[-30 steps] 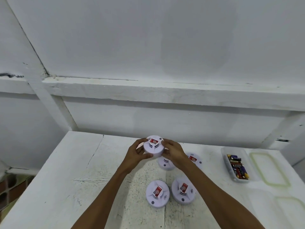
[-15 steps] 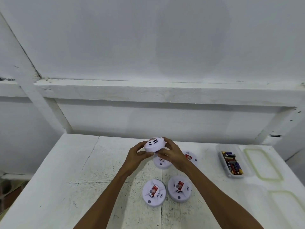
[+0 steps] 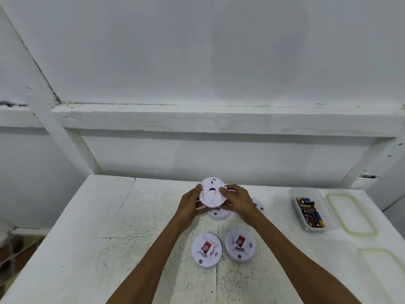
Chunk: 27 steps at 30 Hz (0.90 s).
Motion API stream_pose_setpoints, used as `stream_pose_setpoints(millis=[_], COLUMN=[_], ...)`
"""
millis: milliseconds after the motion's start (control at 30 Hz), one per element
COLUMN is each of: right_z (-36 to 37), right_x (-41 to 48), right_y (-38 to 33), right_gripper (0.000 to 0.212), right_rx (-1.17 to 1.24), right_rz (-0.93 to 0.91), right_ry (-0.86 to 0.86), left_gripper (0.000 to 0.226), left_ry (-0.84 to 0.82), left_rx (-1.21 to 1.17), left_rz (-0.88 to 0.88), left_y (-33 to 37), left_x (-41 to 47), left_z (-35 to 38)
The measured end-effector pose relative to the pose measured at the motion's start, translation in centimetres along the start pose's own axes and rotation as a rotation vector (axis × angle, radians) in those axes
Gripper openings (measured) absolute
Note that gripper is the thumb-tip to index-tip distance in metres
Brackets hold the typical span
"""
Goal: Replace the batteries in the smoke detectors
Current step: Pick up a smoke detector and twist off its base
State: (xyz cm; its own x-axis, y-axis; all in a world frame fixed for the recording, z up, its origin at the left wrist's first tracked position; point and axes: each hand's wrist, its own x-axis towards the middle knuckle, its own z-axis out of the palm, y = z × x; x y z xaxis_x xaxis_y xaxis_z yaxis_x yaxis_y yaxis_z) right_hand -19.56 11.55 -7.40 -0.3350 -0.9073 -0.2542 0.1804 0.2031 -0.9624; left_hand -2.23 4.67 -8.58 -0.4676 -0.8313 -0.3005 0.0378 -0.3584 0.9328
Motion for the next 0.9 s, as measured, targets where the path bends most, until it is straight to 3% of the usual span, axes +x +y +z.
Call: stream_pose_setpoints(millis=[167, 400, 600, 767, 900], right_z=[0.3, -0.3, -1.6, -1.4, -0.8], right_x=[-0.4, -1.7, -2.5, -3.1, -3.1], right_y=[0.7, 1.2, 0.8, 0.9, 1.1], right_gripper=[0.032, 0.022, 0.030, 0.033, 0.046], right_rx=[-0.103, -0.379, -0.548, -0.622, -0.675], right_rz=[-0.033, -0.143, -0.209, -0.293, -0.325], right_ry=[0.084, 0.205, 0.155, 0.242, 0.213], left_gripper=[0.048, 0.049, 0.053, 0.049, 0.052], left_ry=[-0.044, -0.126, -0.210, -0.236, -0.229], left_rx=[-0.326, -0.393, -0.359, -0.470, -0.557], left_rz=[-0.141, -0.217, -0.336, -0.296, -0.278], left_y=[-0.2, -1.3, -2.7, -2.6, -1.7], left_x=[-0.8, -0.6, -0.8, -1.7, -2.0], left_z=[1.6, 2.3, 2.4, 3.4, 3.8])
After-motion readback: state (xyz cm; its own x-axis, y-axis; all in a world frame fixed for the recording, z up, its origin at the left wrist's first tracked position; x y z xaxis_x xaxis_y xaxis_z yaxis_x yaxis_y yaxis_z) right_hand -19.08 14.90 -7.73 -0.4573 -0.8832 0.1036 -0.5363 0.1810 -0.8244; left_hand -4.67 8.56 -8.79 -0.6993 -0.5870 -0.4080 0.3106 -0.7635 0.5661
